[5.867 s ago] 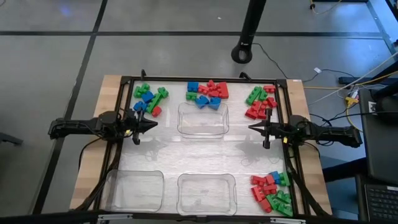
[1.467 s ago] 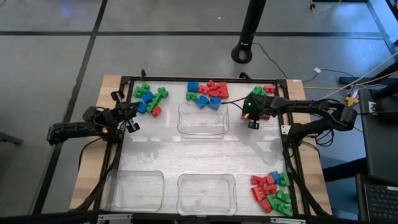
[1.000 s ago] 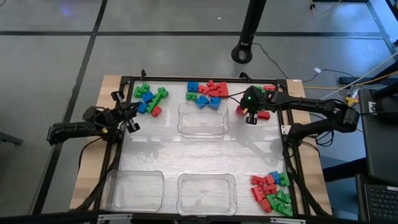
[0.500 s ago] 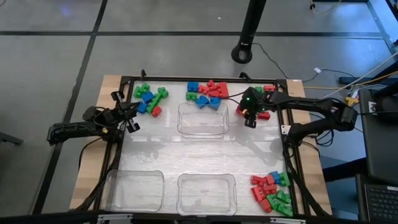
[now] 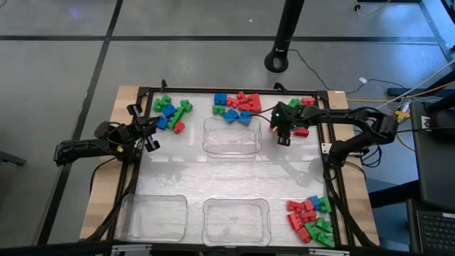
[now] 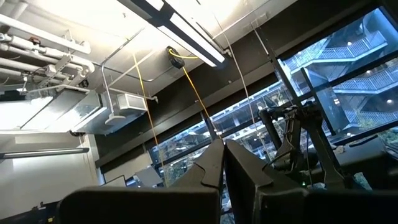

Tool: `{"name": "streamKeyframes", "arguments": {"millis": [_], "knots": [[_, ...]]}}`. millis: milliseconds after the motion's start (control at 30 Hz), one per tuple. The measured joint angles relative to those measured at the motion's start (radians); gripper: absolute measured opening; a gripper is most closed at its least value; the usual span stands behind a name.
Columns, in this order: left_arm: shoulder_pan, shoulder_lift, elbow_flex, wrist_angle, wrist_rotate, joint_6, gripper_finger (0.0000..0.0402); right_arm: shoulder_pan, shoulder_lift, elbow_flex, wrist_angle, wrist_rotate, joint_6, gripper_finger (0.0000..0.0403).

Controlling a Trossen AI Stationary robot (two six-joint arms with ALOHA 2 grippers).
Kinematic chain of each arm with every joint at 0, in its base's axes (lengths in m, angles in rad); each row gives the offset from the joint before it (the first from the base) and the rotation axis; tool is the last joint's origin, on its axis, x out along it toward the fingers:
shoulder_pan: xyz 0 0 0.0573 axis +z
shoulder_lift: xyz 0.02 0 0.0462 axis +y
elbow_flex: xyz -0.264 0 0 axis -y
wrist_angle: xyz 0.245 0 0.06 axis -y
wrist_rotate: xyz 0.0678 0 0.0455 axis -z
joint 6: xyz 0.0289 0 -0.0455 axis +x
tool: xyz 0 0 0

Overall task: Sort blocks
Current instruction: Put the red game piece into the top right transparent bin

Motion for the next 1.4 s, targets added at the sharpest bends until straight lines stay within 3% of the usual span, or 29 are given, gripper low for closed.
{"name": "streamKeyframes", "arguments": {"millis": [300, 533, 700, 867, 1033, 1400], "knots": [[0.0, 0.0, 0.0, 0.0, 0.0, 0.0, 0.0006, 0.0, 0.012, 0.0, 0.002, 0.021, -0.063, 0.0013], [0.0, 0.0, 0.0, 0.0, 0.0, 0.0, 0.0006, 0.005, -0.052, 0.095, -0.121, 0.048, -0.072, 0.0012], [0.0, 0.0, 0.0, 0.0, 0.0, 0.0, 0.0006, 0.095, -0.113, 0.222, -0.165, 0.072, -0.071, 0.0013], [0.0, 0.0, 0.0, 0.0, 0.0, 0.0, 0.0006, 0.238, -0.126, 0.309, -0.054, 0.074, -0.071, 0.0006], [0.0, 0.0, 0.0, 0.0, 0.0, 0.0, 0.0006, 0.336, -0.103, 0.313, 0.131, 0.026, -0.07, 0.0011], [0.0, 0.0, 0.0, 0.001, 0.0, 0.007, 0.0006, 0.387, 0.072, 0.312, 0.187, 0.002, -0.052, 0.0018]]}}
